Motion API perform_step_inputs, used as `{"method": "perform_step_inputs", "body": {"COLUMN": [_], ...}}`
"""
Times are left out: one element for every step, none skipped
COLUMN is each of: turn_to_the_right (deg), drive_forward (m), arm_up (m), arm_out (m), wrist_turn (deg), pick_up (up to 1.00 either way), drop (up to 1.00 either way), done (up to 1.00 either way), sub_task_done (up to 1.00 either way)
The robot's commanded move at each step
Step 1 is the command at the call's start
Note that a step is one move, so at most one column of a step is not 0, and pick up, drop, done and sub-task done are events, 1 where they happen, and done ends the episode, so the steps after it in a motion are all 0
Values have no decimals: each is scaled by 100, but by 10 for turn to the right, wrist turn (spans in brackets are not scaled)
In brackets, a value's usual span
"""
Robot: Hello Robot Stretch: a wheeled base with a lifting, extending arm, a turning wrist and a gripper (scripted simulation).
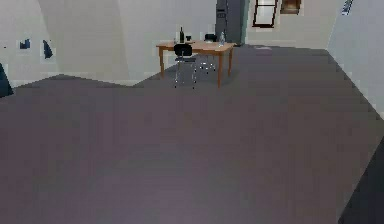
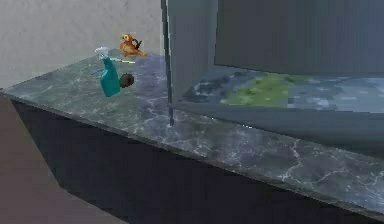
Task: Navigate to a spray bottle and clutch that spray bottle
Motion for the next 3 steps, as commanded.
{"method": "perform_step_inputs", "body": {"turn_to_the_right": [-180,450,300], "drive_forward": [0,0,0], "arm_up": [0,0,0], "arm_out": [0,0,0], "wrist_turn": [0,0,0], "pick_up": [0,0,0], "drop": [0,0,0], "done": [0,0,0], "sub_task_done": [0,0,0]}}
